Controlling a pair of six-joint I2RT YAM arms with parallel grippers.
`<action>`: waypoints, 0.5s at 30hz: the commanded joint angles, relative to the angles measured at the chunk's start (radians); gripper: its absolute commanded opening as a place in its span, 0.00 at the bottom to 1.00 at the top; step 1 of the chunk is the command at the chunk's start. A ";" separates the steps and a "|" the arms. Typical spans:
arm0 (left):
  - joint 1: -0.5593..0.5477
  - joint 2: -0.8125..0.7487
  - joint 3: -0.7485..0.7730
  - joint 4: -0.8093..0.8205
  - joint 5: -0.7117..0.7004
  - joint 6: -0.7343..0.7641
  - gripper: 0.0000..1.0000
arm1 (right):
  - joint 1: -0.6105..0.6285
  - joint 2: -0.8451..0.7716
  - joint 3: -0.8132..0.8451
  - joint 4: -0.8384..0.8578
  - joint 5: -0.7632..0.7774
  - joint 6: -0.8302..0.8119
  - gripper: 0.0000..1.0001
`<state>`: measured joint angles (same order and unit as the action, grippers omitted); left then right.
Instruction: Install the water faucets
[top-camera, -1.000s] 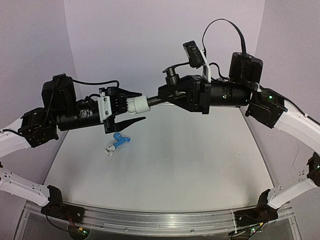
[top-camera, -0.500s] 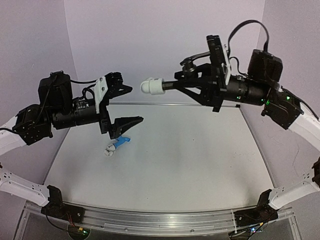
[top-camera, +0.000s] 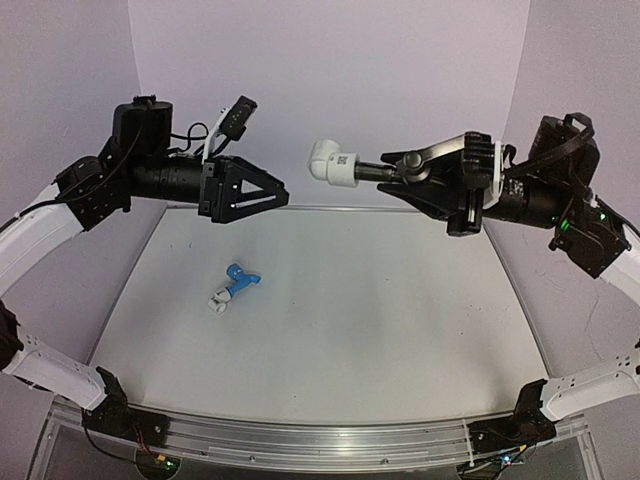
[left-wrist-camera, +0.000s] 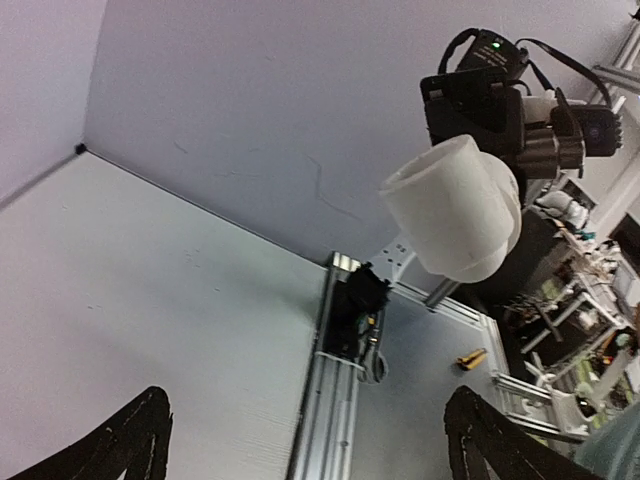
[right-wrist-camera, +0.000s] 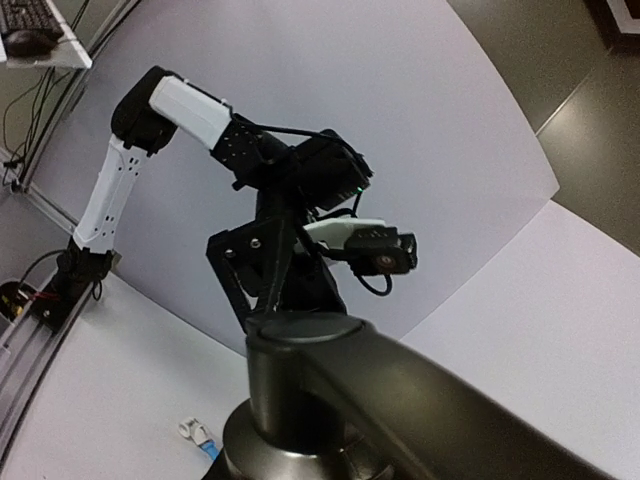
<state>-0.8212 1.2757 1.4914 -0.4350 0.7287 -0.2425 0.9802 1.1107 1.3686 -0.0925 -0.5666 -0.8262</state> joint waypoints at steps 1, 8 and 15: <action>0.010 0.021 -0.014 0.143 0.305 -0.211 0.93 | 0.000 -0.018 -0.004 0.071 -0.018 -0.125 0.00; 0.010 0.063 -0.030 0.338 0.369 -0.365 0.90 | 0.002 -0.017 -0.020 0.061 -0.053 -0.197 0.00; 0.009 0.112 0.013 0.395 0.367 -0.409 0.84 | 0.012 0.003 -0.020 0.061 -0.079 -0.211 0.00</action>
<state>-0.8127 1.3620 1.4531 -0.1302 1.0626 -0.5968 0.9828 1.1111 1.3388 -0.0990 -0.6157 -1.0106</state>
